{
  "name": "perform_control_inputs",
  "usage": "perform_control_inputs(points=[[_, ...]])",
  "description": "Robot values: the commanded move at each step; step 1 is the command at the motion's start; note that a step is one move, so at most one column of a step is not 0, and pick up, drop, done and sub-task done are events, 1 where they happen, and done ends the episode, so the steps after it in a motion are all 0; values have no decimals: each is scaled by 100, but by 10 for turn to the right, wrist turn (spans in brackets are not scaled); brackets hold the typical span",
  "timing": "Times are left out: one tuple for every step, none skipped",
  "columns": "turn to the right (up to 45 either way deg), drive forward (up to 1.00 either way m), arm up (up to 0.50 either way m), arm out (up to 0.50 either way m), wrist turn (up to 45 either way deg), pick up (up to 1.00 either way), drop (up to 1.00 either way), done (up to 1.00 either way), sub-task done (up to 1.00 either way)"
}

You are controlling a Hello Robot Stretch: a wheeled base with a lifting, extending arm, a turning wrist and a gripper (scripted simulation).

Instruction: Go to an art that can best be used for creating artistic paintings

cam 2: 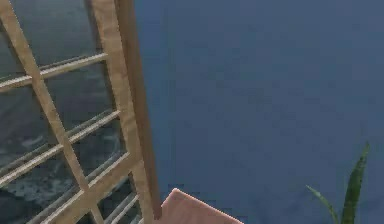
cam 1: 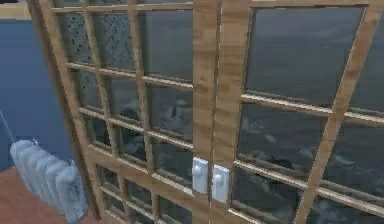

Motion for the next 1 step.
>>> perform_control_inputs(points=[[-450, 0, 0, 0, 0, 0, 0, 0, 0]])
